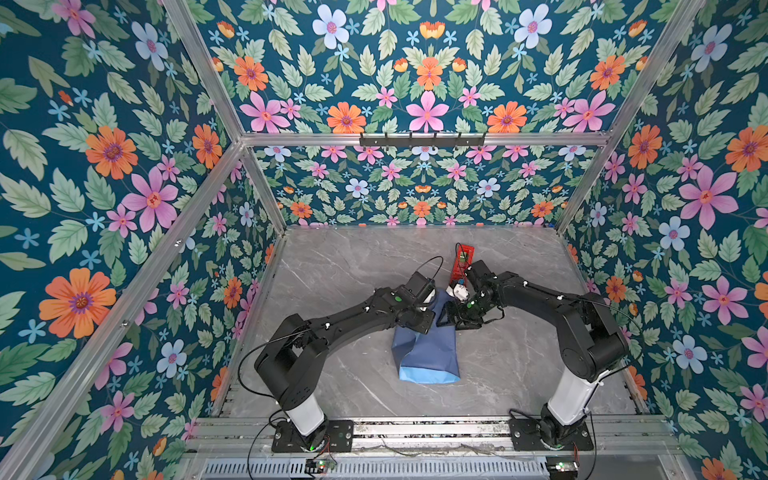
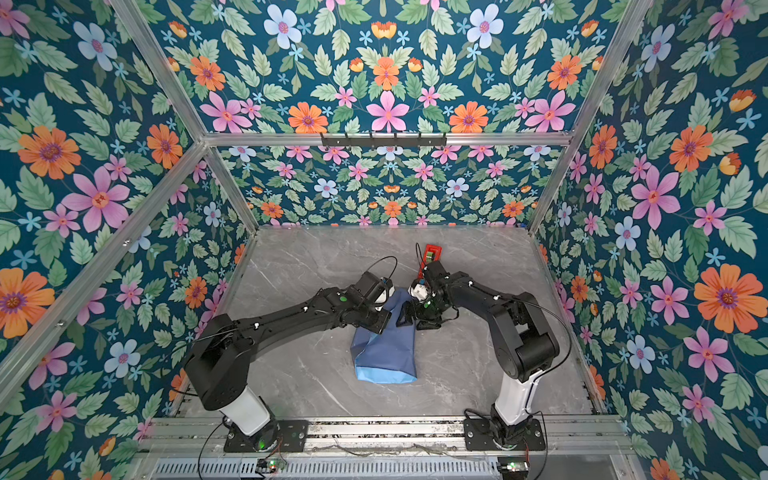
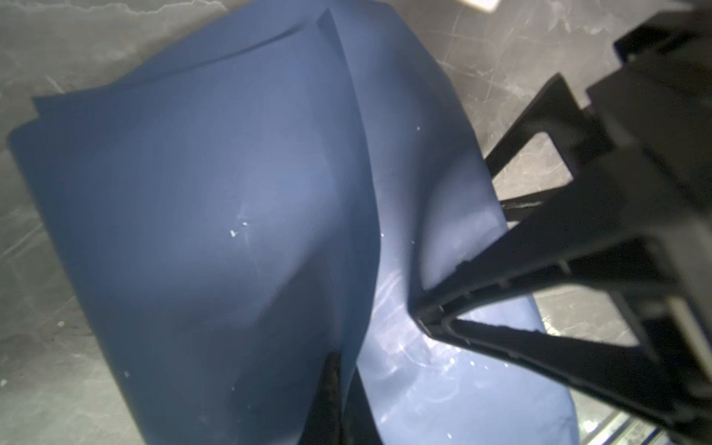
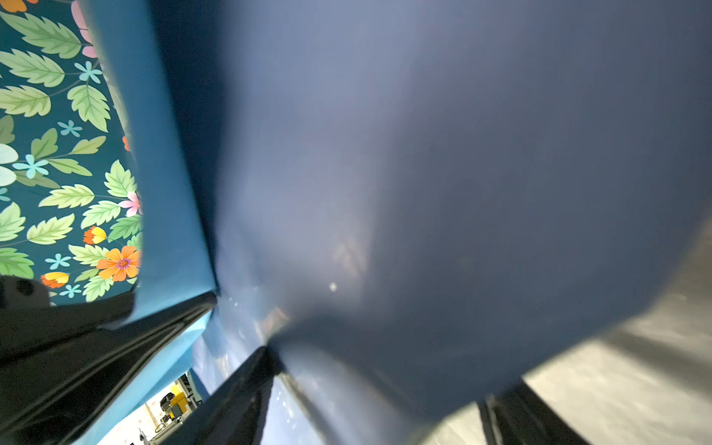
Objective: Wrap the gift box in paper
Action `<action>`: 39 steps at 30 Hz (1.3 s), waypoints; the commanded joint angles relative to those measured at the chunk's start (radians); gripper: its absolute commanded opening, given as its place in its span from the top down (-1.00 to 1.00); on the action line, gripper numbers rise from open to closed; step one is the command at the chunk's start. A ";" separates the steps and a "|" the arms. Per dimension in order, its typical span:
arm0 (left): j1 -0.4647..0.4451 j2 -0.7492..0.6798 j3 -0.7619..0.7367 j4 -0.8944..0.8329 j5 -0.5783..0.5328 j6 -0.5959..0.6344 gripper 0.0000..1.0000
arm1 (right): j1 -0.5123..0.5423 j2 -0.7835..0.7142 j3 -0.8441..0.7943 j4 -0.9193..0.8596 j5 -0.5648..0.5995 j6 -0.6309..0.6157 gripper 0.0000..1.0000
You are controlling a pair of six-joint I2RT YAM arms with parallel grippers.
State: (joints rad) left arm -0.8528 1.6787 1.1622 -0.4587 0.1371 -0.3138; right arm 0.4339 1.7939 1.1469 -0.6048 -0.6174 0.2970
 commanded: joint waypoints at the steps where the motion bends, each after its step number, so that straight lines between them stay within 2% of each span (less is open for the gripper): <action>1: -0.002 0.009 -0.018 -0.008 0.004 -0.026 1.00 | 0.004 -0.003 -0.007 -0.065 0.084 0.011 -0.61; 9: -0.002 -0.002 -0.045 -0.008 -0.010 -0.034 1.00 | -0.003 -0.047 -0.006 -0.059 0.028 0.037 -0.62; 15: -0.002 -0.007 -0.048 -0.006 -0.011 -0.034 1.00 | -0.021 -0.095 -0.066 -0.040 0.011 0.053 -0.62; 24: -0.004 -0.025 -0.034 0.005 0.003 -0.054 1.00 | -0.023 -0.083 -0.100 -0.042 0.099 0.057 -0.60; 32: -0.041 -0.009 0.030 0.021 0.012 -0.072 1.00 | -0.023 -0.079 -0.117 -0.039 0.110 0.054 -0.60; 39: -0.051 0.049 0.065 0.043 0.011 -0.148 1.00 | -0.022 -0.077 -0.128 -0.024 0.107 0.060 -0.59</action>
State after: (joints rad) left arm -0.9012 1.7187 1.2205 -0.4263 0.1497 -0.4206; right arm 0.4088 1.7042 1.0328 -0.5797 -0.6250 0.3489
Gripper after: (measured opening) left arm 0.049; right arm 0.796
